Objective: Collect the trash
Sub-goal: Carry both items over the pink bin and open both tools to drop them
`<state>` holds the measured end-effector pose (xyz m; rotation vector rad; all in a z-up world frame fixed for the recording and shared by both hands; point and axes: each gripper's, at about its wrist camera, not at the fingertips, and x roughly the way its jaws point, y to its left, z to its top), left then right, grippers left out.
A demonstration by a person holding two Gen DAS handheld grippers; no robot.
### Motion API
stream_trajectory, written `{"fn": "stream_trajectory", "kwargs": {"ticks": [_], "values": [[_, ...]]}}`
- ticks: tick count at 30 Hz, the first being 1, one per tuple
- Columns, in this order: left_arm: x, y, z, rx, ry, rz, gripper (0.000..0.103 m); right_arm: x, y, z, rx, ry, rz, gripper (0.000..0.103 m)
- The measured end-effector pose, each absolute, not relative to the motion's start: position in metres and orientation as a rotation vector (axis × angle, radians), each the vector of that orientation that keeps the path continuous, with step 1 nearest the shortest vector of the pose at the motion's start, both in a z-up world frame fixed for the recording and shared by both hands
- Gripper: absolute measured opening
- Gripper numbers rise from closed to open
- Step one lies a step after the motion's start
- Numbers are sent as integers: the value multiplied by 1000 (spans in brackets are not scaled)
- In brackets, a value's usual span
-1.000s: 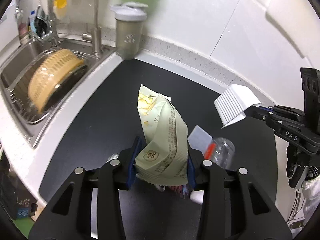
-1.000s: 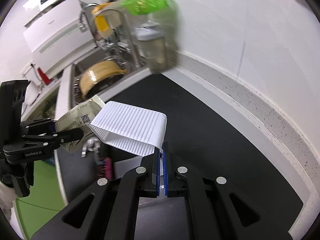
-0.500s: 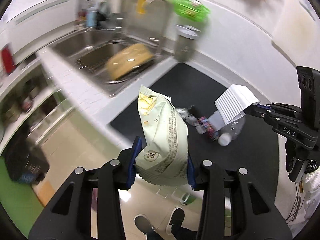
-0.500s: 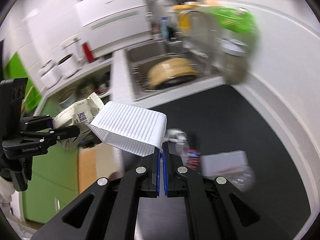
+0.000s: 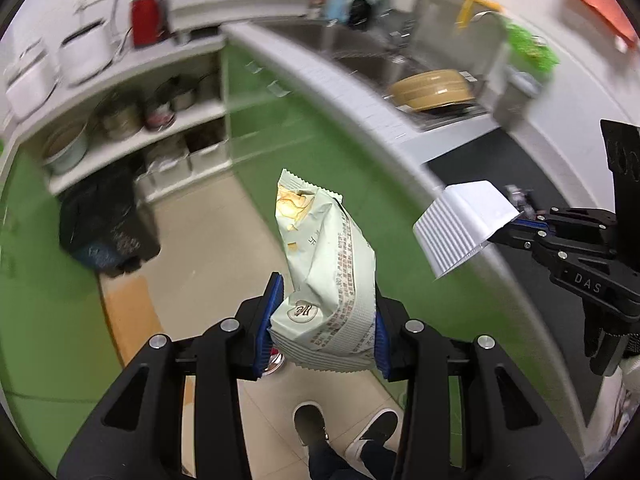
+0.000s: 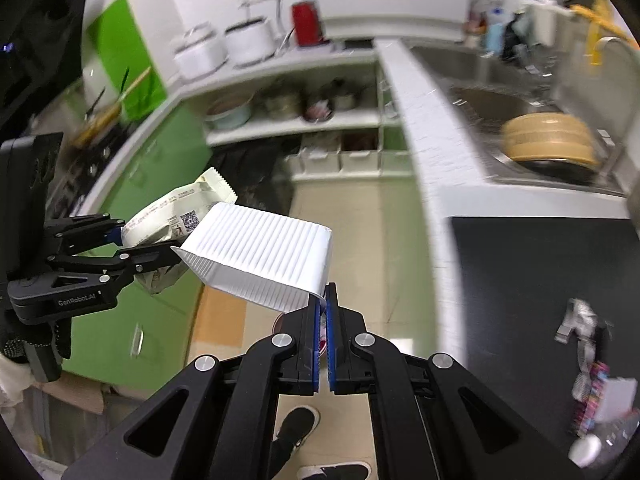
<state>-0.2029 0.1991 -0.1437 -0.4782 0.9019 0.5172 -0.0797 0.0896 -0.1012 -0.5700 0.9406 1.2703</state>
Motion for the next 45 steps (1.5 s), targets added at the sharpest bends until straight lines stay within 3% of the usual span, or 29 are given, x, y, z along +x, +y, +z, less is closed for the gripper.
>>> {"fn": "stream_trajectory", "kwargs": {"ticks": [4, 15, 23, 26, 28, 29, 30, 35, 45], "values": [[-217, 226, -201, -547, 930, 546, 40, -90, 121, -157, -634, 984, 1283, 2], [-240, 280, -447, -726, 1052, 581, 40, -97, 181, -378, -771, 1112, 1255, 2], [-257, 295, -577, -801, 1097, 593, 42, -100, 196, -485, -824, 1165, 1240, 2], [-261, 298, -597, -816, 1090, 598, 49, -102, 200, -507, -843, 1177, 1235, 2], [-262, 298, -601, -815, 1085, 615, 68, -103, 202, -516, -851, 1183, 1235, 2], [-265, 300, -603, -816, 1076, 628, 85, -105, 204, -520, -857, 1185, 1236, 2], [-268, 303, -603, -820, 1069, 636, 90, -107, 207, -523, -860, 1189, 1237, 2], [-283, 310, -596, -828, 1055, 668, 100, -117, 217, -531, -877, 1195, 1255, 2], [-328, 328, -559, -837, 991, 750, 100, -151, 249, -546, -904, 1214, 1325, 2]]}}
